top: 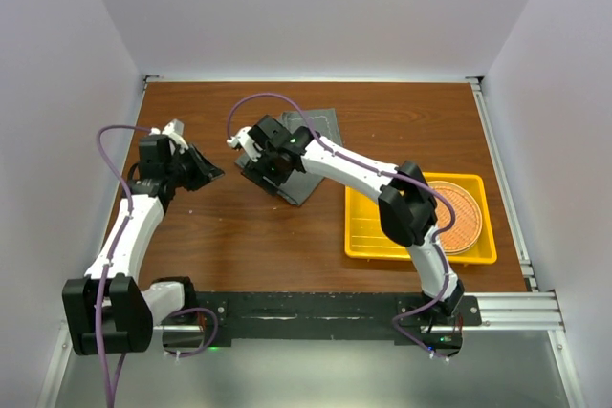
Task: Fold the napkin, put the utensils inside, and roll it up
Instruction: Roll the napkin with the utensil
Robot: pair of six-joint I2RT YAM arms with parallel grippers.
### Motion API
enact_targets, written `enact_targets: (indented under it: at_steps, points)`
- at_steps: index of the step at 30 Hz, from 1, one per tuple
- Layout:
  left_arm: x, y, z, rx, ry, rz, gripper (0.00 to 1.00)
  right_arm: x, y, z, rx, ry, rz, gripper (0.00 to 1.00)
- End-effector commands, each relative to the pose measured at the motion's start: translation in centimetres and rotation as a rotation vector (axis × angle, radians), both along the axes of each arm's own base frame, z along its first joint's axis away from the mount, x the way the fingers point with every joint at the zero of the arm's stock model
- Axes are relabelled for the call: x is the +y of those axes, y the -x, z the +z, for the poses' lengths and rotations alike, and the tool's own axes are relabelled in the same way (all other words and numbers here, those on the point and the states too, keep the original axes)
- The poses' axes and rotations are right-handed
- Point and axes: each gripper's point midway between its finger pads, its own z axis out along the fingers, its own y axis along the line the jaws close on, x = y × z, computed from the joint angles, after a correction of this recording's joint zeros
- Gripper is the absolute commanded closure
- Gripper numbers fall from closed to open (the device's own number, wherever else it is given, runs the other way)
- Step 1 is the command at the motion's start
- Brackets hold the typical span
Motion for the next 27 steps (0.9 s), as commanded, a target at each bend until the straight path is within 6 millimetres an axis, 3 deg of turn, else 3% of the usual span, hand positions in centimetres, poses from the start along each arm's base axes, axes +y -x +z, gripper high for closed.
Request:
enact_targets:
  at_steps: [1,7,17,27]
  points:
    - [0.0,0.3,0.7,-0.024,0.025,0.021,0.80,-0.8,-2.5,-0.2,-0.120,0.062,-0.006,0.27]
    - [-0.1,0.0,0.9,-0.035,0.047,0.037,0.80,-0.3,-1.8,-2.4,-0.101,0.076,0.028,0.34]
    - [0.2,-0.6,1.0,-0.052,0.049,0.063,0.80,0.7,-0.2,-4.3,-0.025,0.040,0.068,0.44]
    - [0.3,-0.5,0.1,-0.036,0.047,0.069,0.80,0.5,-0.8,-6.3,-0.035,0.089,0.065,0.48]
